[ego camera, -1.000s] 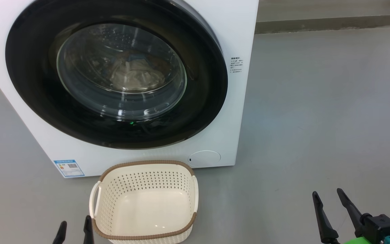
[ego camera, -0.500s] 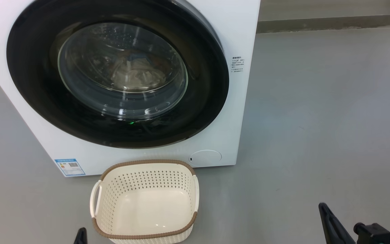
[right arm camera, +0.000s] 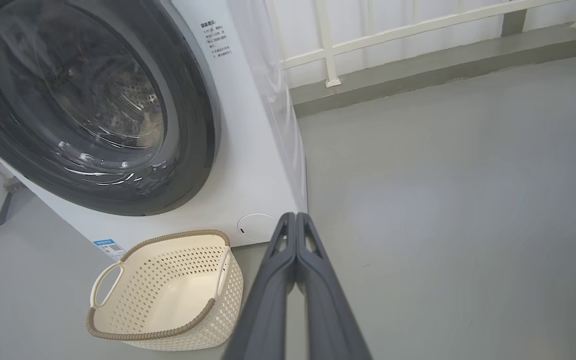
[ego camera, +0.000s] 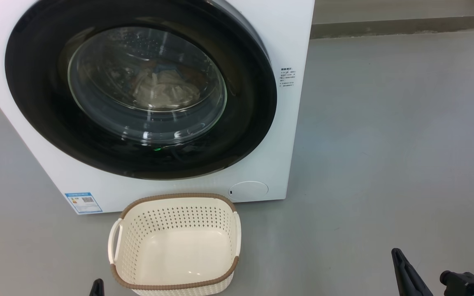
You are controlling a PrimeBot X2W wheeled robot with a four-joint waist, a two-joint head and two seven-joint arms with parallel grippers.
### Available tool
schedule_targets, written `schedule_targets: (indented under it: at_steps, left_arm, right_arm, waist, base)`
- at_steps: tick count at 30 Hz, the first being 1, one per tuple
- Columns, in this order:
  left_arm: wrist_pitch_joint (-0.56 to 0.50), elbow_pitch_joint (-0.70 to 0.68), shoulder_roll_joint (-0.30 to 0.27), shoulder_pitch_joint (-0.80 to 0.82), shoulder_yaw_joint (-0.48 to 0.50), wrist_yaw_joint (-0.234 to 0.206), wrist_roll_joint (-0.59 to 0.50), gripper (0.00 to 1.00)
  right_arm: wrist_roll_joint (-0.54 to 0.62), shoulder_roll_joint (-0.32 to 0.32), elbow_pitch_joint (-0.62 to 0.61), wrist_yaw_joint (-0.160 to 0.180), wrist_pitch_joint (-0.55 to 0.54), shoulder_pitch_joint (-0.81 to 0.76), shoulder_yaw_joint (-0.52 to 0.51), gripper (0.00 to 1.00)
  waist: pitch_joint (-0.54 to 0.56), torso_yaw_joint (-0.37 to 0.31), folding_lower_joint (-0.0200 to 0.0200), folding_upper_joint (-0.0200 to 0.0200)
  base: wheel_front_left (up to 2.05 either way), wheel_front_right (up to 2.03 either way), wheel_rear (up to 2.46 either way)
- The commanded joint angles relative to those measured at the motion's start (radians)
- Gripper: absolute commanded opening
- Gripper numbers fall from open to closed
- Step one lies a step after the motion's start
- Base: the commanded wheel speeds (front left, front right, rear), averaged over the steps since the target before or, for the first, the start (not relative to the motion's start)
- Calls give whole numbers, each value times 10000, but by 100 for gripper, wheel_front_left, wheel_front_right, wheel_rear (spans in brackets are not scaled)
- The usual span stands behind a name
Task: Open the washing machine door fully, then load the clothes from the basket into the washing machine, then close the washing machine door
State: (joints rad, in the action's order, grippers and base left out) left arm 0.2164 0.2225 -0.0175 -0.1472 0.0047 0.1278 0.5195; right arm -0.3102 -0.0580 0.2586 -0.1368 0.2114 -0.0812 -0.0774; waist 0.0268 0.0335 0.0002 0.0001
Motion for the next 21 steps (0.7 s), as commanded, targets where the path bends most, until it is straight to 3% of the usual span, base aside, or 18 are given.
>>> schedule_targets:
  at_steps: [1,21]
  left_arm:
    - [-71,-173,-173,342,91,3,297,0]
    - [-586,-105,-248,730,202,8,2217,0]
  right_arm:
    - [-365,-21,-236,10,-63,373,-35,0]
    - [-2589,-4,-221,19,-620,638,-89,0]
  waist:
    - [-5,-5,-1,-1]
    - [-57,-63,-2,-1]
  base:
    - [0,0,0]
    - [0,0,0]
